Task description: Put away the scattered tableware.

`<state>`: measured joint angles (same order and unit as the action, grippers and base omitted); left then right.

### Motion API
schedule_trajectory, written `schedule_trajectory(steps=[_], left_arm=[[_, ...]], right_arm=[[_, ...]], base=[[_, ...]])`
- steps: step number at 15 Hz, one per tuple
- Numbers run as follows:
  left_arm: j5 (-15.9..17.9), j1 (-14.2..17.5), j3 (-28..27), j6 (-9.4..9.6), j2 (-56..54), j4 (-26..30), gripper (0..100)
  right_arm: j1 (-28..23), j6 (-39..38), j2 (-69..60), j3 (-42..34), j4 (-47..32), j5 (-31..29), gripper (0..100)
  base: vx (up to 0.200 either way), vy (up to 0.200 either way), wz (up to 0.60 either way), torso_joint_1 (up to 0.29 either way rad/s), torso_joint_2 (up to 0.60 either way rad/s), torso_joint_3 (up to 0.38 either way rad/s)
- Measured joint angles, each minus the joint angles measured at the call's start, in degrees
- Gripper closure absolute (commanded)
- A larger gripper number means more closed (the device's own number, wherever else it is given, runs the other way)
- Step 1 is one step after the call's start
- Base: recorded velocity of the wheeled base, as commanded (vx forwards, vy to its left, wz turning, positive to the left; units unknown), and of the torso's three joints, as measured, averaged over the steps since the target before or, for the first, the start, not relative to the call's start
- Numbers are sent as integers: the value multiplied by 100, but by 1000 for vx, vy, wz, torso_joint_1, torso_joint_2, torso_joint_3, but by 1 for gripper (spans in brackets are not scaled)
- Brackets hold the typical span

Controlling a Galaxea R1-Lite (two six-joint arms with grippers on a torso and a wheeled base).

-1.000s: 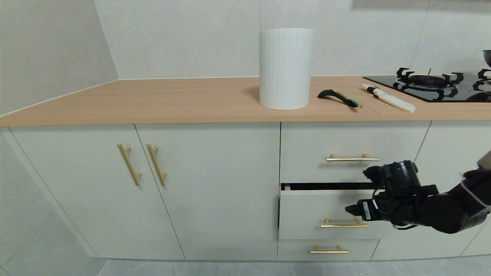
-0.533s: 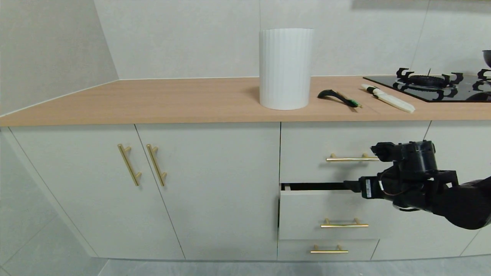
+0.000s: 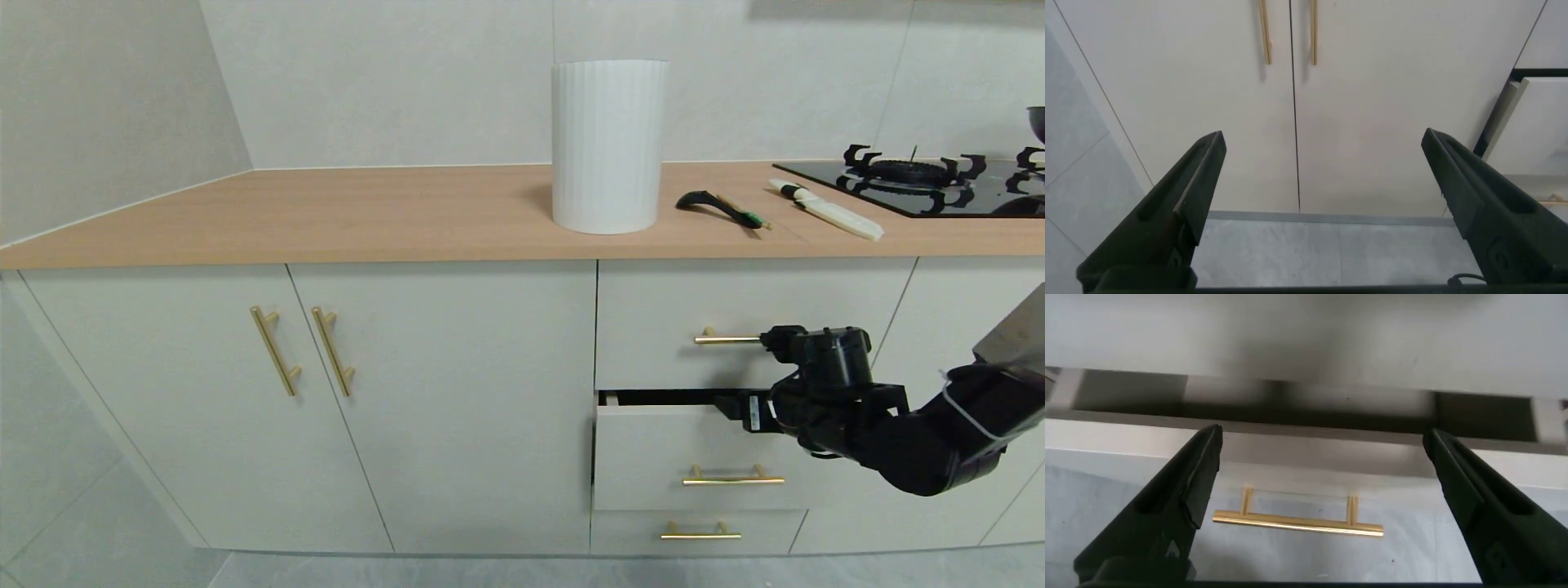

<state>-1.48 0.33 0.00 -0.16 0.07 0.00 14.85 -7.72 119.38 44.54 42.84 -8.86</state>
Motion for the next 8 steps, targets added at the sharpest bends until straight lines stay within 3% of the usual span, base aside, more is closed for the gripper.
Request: schedule_trajectory(steps=[8], left_arm=[[0,0,0,0,0,0,0]], right_arm=[[0,-141,633,189,539,-279,0]], base=[[0,0,0,0,0,0]])
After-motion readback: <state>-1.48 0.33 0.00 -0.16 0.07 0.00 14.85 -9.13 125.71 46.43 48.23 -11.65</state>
